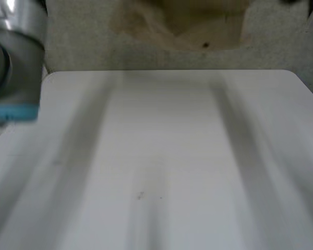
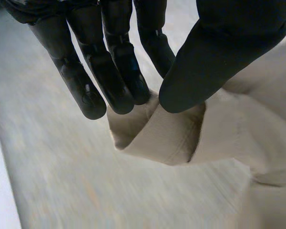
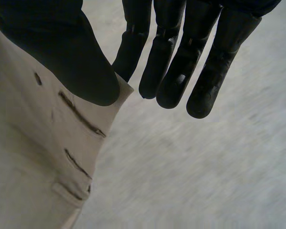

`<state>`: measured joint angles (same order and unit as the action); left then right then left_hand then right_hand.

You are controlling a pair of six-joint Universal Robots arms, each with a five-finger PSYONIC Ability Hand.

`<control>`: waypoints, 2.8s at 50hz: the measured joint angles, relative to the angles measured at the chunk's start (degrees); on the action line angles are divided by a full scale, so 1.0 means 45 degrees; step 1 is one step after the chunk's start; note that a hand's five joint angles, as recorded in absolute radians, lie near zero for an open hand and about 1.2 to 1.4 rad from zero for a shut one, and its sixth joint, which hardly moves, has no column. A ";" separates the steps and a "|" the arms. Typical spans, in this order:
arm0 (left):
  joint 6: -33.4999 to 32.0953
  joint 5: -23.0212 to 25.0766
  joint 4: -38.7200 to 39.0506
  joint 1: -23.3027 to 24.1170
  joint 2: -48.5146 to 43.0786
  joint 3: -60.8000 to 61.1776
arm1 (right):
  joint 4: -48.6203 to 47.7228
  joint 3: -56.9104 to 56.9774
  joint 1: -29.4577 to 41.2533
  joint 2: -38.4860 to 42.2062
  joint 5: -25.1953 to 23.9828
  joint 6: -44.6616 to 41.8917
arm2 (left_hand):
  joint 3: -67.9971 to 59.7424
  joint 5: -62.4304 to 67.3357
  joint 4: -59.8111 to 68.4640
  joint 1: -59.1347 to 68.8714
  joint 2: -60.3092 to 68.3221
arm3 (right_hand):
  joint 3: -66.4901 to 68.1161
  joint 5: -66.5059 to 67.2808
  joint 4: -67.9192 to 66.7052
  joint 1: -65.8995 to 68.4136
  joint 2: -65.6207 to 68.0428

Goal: Fold the shorts.

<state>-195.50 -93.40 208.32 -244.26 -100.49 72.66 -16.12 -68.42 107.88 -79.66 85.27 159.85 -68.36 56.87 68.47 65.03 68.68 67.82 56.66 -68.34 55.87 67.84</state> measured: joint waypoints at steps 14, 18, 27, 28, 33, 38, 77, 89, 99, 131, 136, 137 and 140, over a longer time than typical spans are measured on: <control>-0.0274 0.0705 0.2625 -0.0208 -0.1740 0.8116 | 0.1067 -0.5536 -0.0010 0.1728 -0.1114 -0.0188 | 0.0000 0.0000 0.0003 0.0000 0.0006 | 0.0002 0.0000 0.0000 0.0000 0.0000; -0.0605 0.0688 0.2061 -0.0195 -0.2566 0.8647 | 0.1056 -0.6227 -0.0013 0.2329 -0.1099 -0.0217 | 0.0000 -0.0001 0.0004 0.0000 0.0006 | 0.0001 0.0000 0.0000 0.0000 0.0000; -0.0843 0.0659 -0.0357 -0.0199 -0.1805 0.8887 | 0.1031 -0.7052 -0.0099 0.2091 -0.1099 -0.0213 | 0.3392 -0.3091 -0.3439 -0.3166 -0.3478 | 0.0001 0.0000 0.0000 0.0000 0.0000; -0.0830 0.0659 -0.0986 -0.0196 -0.1357 0.8879 | 0.1032 -0.7249 -0.0116 0.1892 -0.1087 -0.0204 | 0.6057 -0.5791 -0.6158 -0.5971 -0.6184 | 0.0001 0.0000 0.0000 0.0000 0.0000; -0.0784 0.0668 -0.1824 -0.0196 -0.0588 0.8851 | 0.1035 -0.7576 -0.0129 0.1606 -0.1071 -0.0180 | 0.7478 -0.7284 -0.7567 -0.6864 -0.7584 | 0.0002 0.0000 0.0000 0.0000 0.0001; -0.0639 0.0754 -0.2559 -0.0250 0.0647 0.8857 | 0.0988 -0.8155 -0.0143 0.1326 -0.1065 -0.0152 | 0.7794 -0.7621 -0.7890 -0.6949 -0.7898 | 0.0001 0.0000 0.0000 0.0000 0.0000; 0.0719 0.1171 -0.2643 -0.1959 -0.2270 0.7957 | 0.0794 -0.8477 -0.0551 0.1354 -0.0882 0.0026 | 0.6259 -0.5996 -0.6254 -0.5464 -0.6324 | 0.0002 0.0000 0.0000 0.0000 0.0001; 0.0733 0.1666 -0.2615 -0.1635 -0.2282 0.8132 | 0.0688 -0.8520 -0.0525 0.1354 -0.0863 0.0025 | 0.6258 -0.6001 -0.6313 -0.5514 -0.6338 | 0.0000 0.0000 0.0000 0.0000 0.0001; 0.0701 0.1619 -0.2292 -0.1690 -0.2897 0.7684 | 0.0689 -0.8525 -0.0476 0.1354 -0.0863 0.0024 | 0.5876 -0.5617 -0.5939 -0.5135 -0.5957 | 0.0001 0.0000 0.0000 0.0000 0.0000; 0.0710 0.3944 -0.5742 -0.1210 0.0444 0.7261 | 0.1993 -0.8086 -0.0441 -0.0716 -0.0817 -0.0806 | 0.0067 -0.0417 -0.0007 -0.0118 -0.0096 | 0.0001 0.0000 0.0000 0.0000 0.0000; 0.0712 0.3879 -0.5239 -0.1449 -0.0344 0.7117 | 0.2056 -0.8119 -0.0543 0.0124 -0.0915 -0.0768 | 0.0067 -0.0417 -0.0007 -0.0120 -0.0096 | 0.0001 0.0000 0.0000 0.0000 0.0001; 0.0713 0.3874 -0.5185 -0.1471 -0.0416 0.7095 | 0.2052 -0.8118 -0.0550 0.0197 -0.0931 -0.0765 | 0.0067 -0.0417 -0.0007 -0.0120 -0.0095 | 0.0002 0.0000 0.0000 0.0000 0.0000; 0.0723 0.3829 -0.4851 -0.1611 -0.0909 0.6937 | 0.2022 -0.8125 -0.0570 0.0497 -0.0996 -0.0766 | 0.0067 -0.0417 -0.0006 -0.0120 -0.0095 | 0.0001 0.0000 0.0000 0.0000 0.0001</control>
<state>-192.25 -76.17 186.49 -251.51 -104.57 103.88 -7.02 -104.99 105.31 -77.42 80.79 156.40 -68.05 54.99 68.45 64.49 68.26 67.83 56.66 -68.34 55.87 67.84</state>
